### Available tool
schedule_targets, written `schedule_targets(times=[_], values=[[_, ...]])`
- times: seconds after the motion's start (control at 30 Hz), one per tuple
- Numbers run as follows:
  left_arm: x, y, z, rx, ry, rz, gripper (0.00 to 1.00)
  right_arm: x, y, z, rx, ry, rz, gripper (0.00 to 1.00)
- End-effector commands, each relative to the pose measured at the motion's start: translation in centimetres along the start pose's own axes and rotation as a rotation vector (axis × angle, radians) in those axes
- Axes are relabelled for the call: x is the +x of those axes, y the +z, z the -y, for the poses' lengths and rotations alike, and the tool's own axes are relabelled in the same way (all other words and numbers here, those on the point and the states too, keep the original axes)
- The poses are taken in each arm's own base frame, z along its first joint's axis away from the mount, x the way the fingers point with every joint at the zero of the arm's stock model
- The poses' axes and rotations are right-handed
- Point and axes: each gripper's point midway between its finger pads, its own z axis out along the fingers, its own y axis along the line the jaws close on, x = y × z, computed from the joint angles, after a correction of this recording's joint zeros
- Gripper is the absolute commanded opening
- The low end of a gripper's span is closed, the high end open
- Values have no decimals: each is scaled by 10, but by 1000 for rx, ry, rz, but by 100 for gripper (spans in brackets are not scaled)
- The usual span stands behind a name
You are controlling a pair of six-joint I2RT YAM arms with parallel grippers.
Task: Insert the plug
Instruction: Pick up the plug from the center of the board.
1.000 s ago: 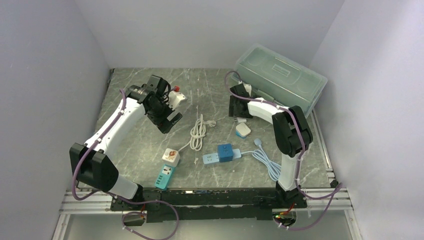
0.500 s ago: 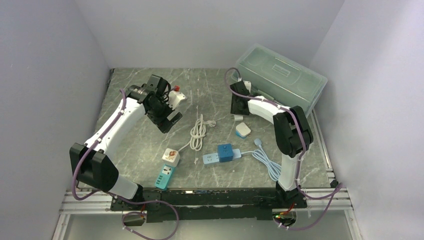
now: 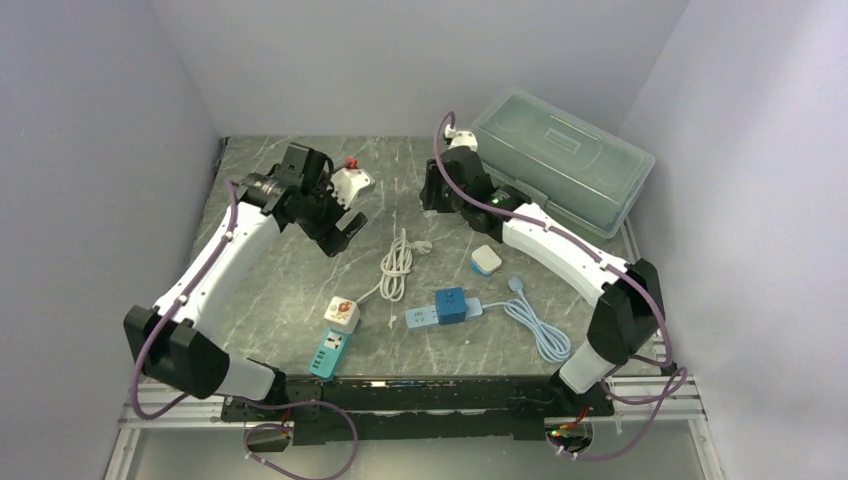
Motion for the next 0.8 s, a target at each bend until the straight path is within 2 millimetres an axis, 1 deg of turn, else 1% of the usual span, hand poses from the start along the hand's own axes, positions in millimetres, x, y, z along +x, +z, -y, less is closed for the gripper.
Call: schedule_targets(times=[0.0,0.03,0.1,0.23,0.27,0.3,0.4,0.53,0.63,0.77], values=[[-36,-30,12,33,89,245,100,-17,-28,-36,-137,65,61,21],[-38,-32,15,40,99,269,100,-20,-35,-44,-176,79,73,22],[-40,-36,22,58,127,314,100,-19,-45,-56,-246,105,72,22],[-43,-49,44,122,257,442,100,-18,-62,-78,-346,116,63,22],[-49,-55,47,118,286,493,100,-17,-66,-84,-369,119,60,22],[-51,-56,51,121,304,532,100,-17,-71,-89,-395,124,61,22],[-66,-68,63,120,344,666,100,-18,-86,-103,-469,156,67,22],[-90,-80,61,20,397,811,100,-18,-104,-117,-554,192,69,22],[-101,-84,66,-30,447,863,100,-18,-113,-125,-590,210,72,22],[-111,-85,81,-39,514,895,100,-18,-120,-136,-621,211,70,22]])
